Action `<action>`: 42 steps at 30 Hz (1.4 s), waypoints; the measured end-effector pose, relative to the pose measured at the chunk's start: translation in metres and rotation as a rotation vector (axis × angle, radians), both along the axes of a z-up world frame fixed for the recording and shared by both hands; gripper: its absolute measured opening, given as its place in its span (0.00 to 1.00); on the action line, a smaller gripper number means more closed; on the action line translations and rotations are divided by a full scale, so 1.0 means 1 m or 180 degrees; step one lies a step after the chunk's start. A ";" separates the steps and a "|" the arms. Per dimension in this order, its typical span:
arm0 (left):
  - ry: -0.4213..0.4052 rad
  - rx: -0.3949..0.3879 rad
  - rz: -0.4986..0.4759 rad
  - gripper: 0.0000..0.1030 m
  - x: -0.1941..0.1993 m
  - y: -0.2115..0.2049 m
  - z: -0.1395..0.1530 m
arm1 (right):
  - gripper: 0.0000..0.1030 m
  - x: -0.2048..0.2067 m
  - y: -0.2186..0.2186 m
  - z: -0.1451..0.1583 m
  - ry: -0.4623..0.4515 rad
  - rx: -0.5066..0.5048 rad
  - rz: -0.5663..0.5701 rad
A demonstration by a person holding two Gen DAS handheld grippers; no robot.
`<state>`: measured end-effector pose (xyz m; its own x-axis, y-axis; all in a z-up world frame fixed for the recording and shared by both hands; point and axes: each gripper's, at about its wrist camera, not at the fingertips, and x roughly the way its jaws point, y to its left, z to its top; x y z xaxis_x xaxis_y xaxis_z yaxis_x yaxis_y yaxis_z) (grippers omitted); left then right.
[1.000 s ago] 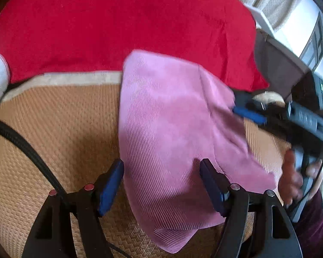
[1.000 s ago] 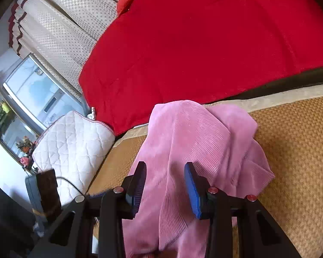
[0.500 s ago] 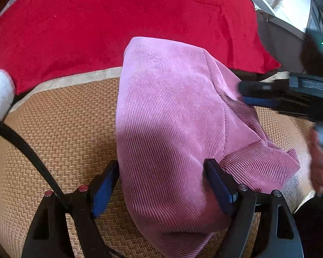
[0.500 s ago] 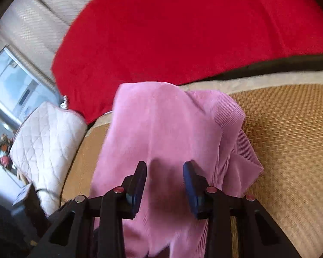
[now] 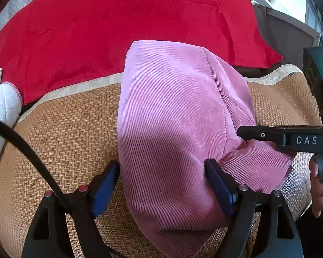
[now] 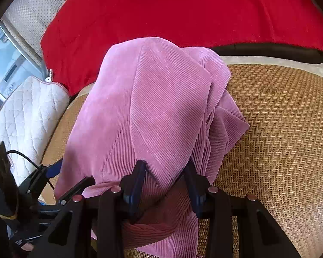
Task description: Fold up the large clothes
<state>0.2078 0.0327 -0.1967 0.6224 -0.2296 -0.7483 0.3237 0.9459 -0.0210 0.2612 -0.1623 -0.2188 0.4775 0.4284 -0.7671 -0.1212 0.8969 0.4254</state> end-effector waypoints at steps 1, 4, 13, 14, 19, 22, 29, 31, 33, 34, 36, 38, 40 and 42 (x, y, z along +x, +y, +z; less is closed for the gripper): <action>-0.0001 -0.0005 0.0012 0.81 0.000 0.000 0.000 | 0.40 -0.001 0.000 -0.001 -0.0026 -0.0018 -0.0011; -0.0019 -0.0001 0.0031 0.81 -0.003 0.001 -0.001 | 0.40 -0.005 0.004 -0.001 -0.0066 -0.0028 -0.0062; -0.0428 0.0580 0.0281 0.81 -0.030 -0.014 0.019 | 0.57 -0.056 -0.008 0.040 -0.0415 -0.0194 -0.0341; -0.0494 0.0640 0.0340 0.81 -0.038 -0.015 0.022 | 0.57 -0.064 -0.010 0.045 -0.0469 -0.0260 -0.0374; -0.0667 0.0726 0.0435 0.81 -0.072 -0.019 0.037 | 0.57 -0.100 -0.023 0.070 -0.0635 -0.0574 -0.0510; -0.0794 0.0707 0.0468 0.82 -0.093 -0.018 0.052 | 0.57 -0.115 -0.027 0.082 -0.0705 -0.0750 -0.0572; -0.1130 0.0721 0.0538 0.82 -0.133 -0.019 0.091 | 0.58 -0.153 -0.029 0.102 -0.0787 -0.0823 -0.0608; -0.1187 0.0708 0.0544 0.82 -0.142 -0.019 0.102 | 0.59 -0.163 -0.025 0.108 -0.0839 -0.0860 -0.0608; -0.1255 0.0678 0.0572 0.82 -0.156 -0.018 0.115 | 0.61 -0.172 -0.024 0.113 -0.0883 -0.0890 -0.0610; -0.1291 0.0655 0.0591 0.82 -0.161 -0.016 0.120 | 0.64 -0.179 -0.023 0.117 -0.0922 -0.0884 -0.0614; -0.1339 0.0628 0.0625 0.82 -0.169 -0.013 0.128 | 0.65 -0.189 -0.024 0.125 -0.1003 -0.0884 -0.0638; -0.1380 0.0610 0.0661 0.82 -0.180 -0.012 0.137 | 0.69 -0.196 -0.024 0.131 -0.1055 -0.0909 -0.0656; -0.1422 0.0595 0.0694 0.82 -0.187 -0.010 0.144 | 0.70 -0.203 -0.024 0.138 -0.1091 -0.0903 -0.0662; -0.1464 0.0578 0.0744 0.82 -0.194 -0.007 0.151 | 0.70 -0.210 -0.024 0.145 -0.1123 -0.0913 -0.0677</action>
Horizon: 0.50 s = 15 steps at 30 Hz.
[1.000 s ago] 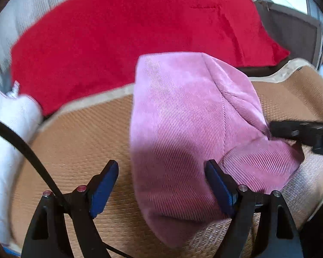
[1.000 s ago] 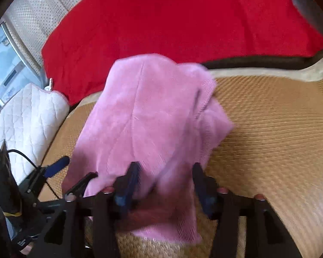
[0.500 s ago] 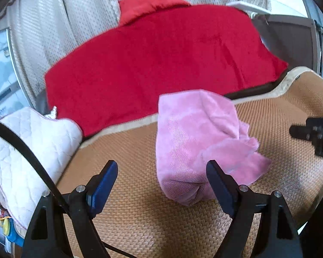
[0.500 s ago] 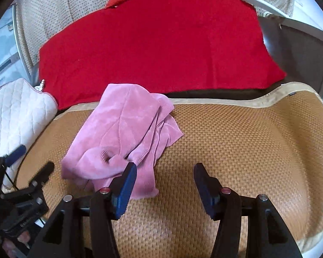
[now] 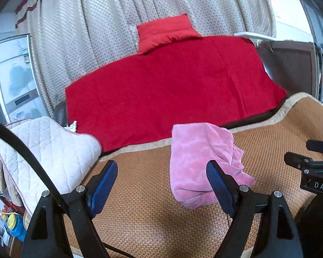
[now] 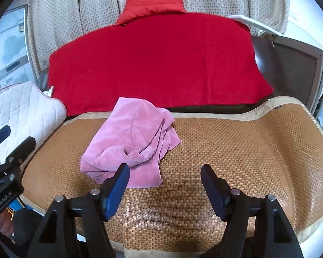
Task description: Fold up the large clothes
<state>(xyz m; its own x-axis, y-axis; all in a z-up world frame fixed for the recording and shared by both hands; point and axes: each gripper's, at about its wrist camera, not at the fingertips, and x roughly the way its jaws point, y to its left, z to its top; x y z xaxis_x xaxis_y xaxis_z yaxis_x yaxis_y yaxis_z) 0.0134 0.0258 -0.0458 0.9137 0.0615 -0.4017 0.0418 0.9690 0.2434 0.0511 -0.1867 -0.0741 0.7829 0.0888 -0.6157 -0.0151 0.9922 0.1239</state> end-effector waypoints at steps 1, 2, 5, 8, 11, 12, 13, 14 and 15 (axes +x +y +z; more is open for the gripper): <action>-0.0016 -0.0016 0.0018 0.82 -0.003 0.002 0.003 | 0.70 -0.004 0.001 0.004 -0.0015 -0.0022 -0.0007; -0.0038 -0.0049 0.0038 0.82 -0.006 0.004 0.007 | 0.70 -0.007 0.001 0.007 -0.0034 -0.0041 -0.0017; -0.0081 -0.0107 0.0094 0.82 -0.012 0.008 0.015 | 0.70 -0.016 0.003 0.017 -0.0091 -0.0083 -0.0063; -0.0115 -0.0187 0.0168 0.83 -0.019 0.013 0.023 | 0.70 -0.027 0.007 0.027 -0.0131 -0.0144 -0.0119; -0.0139 -0.0219 0.0234 0.83 -0.024 0.018 0.029 | 0.70 -0.034 0.011 0.035 -0.0173 -0.0165 -0.0131; -0.0157 -0.0254 0.0242 0.83 -0.026 0.020 0.031 | 0.70 -0.037 0.014 0.038 -0.0192 -0.0197 -0.0150; -0.0172 -0.0273 0.0248 0.83 -0.028 0.021 0.033 | 0.70 -0.041 0.016 0.041 -0.0220 -0.0228 -0.0169; -0.0199 -0.0293 0.0265 0.91 -0.031 0.023 0.036 | 0.70 -0.043 0.017 0.044 -0.0249 -0.0255 -0.0181; -0.0232 -0.0305 0.0276 0.97 -0.033 0.024 0.038 | 0.70 -0.046 0.019 0.047 -0.0288 -0.0298 -0.0201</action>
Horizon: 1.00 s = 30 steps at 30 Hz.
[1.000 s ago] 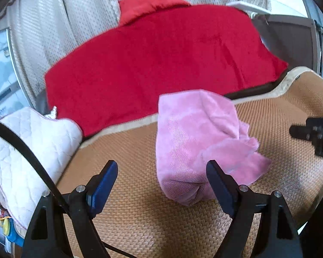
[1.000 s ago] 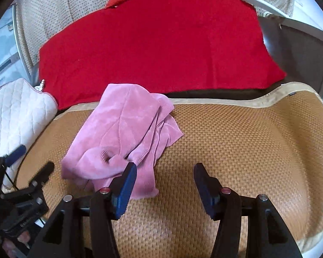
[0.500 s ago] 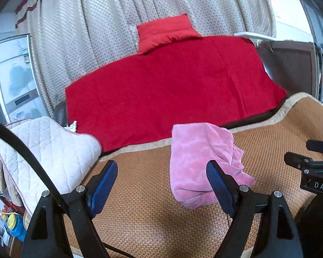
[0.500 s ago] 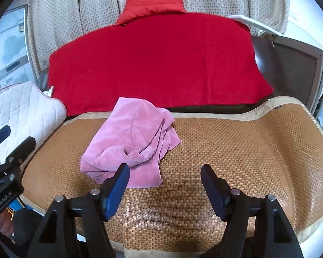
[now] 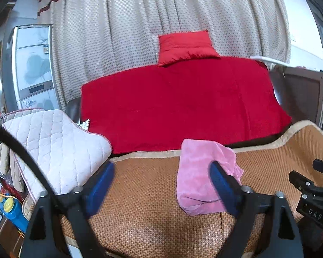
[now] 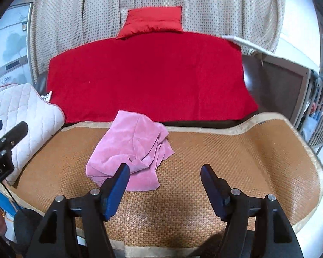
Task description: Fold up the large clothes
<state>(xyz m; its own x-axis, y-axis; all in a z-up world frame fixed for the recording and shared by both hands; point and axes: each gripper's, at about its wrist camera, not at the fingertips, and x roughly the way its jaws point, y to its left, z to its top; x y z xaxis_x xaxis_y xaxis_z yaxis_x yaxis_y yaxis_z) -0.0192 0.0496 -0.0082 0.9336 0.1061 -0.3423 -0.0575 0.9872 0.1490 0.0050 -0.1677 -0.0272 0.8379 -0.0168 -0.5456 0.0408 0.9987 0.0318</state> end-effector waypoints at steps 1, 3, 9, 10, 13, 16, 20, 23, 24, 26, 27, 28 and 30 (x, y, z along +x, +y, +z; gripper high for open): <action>-0.0064 -0.0016 0.0010 0.97 -0.004 0.001 0.003 | 0.70 -0.001 0.001 0.002 -0.0023 -0.0022 -0.0009; -0.0162 -0.0037 0.0027 0.97 -0.010 0.003 0.008 | 0.70 -0.006 0.003 0.008 -0.0100 -0.0065 -0.0026; -0.0258 -0.0048 0.0018 0.97 -0.022 0.003 0.016 | 0.70 -0.018 0.007 0.022 -0.0292 -0.0138 -0.0057; -0.0271 -0.0042 0.0015 0.97 -0.024 0.003 0.017 | 0.70 -0.019 0.007 0.024 -0.0310 -0.0131 -0.0057; -0.0311 -0.0062 0.0024 0.97 -0.029 0.005 0.020 | 0.70 -0.024 0.008 0.029 -0.0366 -0.0110 -0.0054; -0.0331 -0.0099 0.0038 0.98 -0.033 0.008 0.022 | 0.70 -0.029 0.010 0.033 -0.0422 -0.0122 -0.0057; -0.0352 -0.0118 0.0049 0.98 -0.036 0.012 0.026 | 0.70 -0.035 0.013 0.038 -0.0496 -0.0136 -0.0050; -0.0381 -0.0129 0.0062 0.98 -0.039 0.013 0.027 | 0.70 -0.039 0.014 0.042 -0.0554 -0.0163 -0.0057; -0.0385 -0.0132 0.0063 0.98 -0.039 0.013 0.027 | 0.70 -0.040 0.015 0.043 -0.0567 -0.0171 -0.0056; -0.0400 -0.0130 0.0068 0.98 -0.041 0.013 0.028 | 0.70 -0.043 0.016 0.045 -0.0591 -0.0187 -0.0042; -0.0406 -0.0129 0.0070 0.98 -0.041 0.013 0.028 | 0.70 -0.044 0.017 0.045 -0.0605 -0.0201 -0.0050; -0.0411 -0.0127 0.0073 0.98 -0.042 0.013 0.029 | 0.70 -0.045 0.017 0.046 -0.0621 -0.0212 -0.0058; -0.0431 -0.0119 0.0085 0.98 -0.043 0.013 0.029 | 0.70 -0.046 0.017 0.047 -0.0629 -0.0222 -0.0060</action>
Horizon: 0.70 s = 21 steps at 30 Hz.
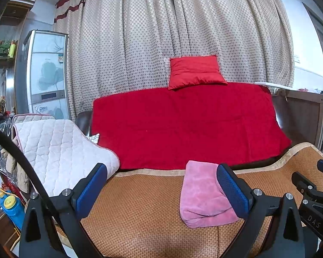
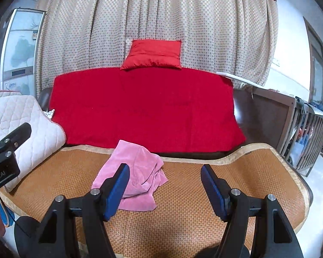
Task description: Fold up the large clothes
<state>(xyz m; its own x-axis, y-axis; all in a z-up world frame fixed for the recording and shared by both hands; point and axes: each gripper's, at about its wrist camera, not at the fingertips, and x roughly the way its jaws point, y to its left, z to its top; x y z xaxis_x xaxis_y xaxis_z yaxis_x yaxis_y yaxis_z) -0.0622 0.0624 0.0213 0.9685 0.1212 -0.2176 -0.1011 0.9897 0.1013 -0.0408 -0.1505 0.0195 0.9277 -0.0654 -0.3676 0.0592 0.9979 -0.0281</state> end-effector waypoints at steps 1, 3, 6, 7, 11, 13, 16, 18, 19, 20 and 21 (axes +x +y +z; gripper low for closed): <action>-0.0003 0.0003 -0.0002 0.98 -0.001 0.000 0.000 | 0.70 0.000 0.000 0.001 -0.0003 0.0006 0.0003; -0.0013 0.0007 0.0002 0.98 -0.002 0.000 0.001 | 0.70 -0.001 0.000 0.002 -0.0006 0.0016 -0.0002; -0.0033 0.0008 0.0005 0.98 -0.005 0.000 0.002 | 0.70 -0.003 -0.001 0.003 -0.0017 0.0013 -0.0012; -0.0040 0.0010 0.0007 0.98 -0.005 0.001 0.002 | 0.70 -0.004 -0.001 0.003 -0.0017 0.0007 -0.0013; -0.0072 0.0007 0.0012 0.98 -0.009 0.002 0.006 | 0.70 -0.007 0.001 0.005 -0.0032 -0.0007 -0.0007; -0.0090 0.0000 0.0015 0.98 -0.011 0.003 0.007 | 0.70 -0.009 0.002 0.006 -0.0045 -0.0013 -0.0004; -0.0103 -0.0002 0.0017 0.99 -0.012 0.004 0.009 | 0.70 -0.011 0.002 0.009 -0.0068 -0.0021 -0.0003; -0.0108 0.0004 0.0018 0.99 -0.013 0.004 0.010 | 0.70 -0.012 0.002 0.009 -0.0076 -0.0025 -0.0005; -0.0112 0.0007 0.0020 0.99 -0.014 0.004 0.010 | 0.70 -0.012 0.002 0.010 -0.0081 -0.0029 -0.0007; -0.0118 0.0009 0.0017 0.99 -0.015 0.004 0.010 | 0.70 -0.012 0.002 0.010 -0.0084 -0.0033 -0.0011; -0.0121 0.0011 0.0016 0.99 -0.015 0.004 0.010 | 0.70 -0.013 0.002 0.011 -0.0087 -0.0035 -0.0016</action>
<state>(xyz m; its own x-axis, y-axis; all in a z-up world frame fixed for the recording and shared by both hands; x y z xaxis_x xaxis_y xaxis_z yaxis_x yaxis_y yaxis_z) -0.0772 0.0667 0.0311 0.9754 0.1268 -0.1802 -0.1099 0.9888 0.1007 -0.0534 -0.1485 0.0302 0.9370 -0.0738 -0.3414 0.0650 0.9972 -0.0372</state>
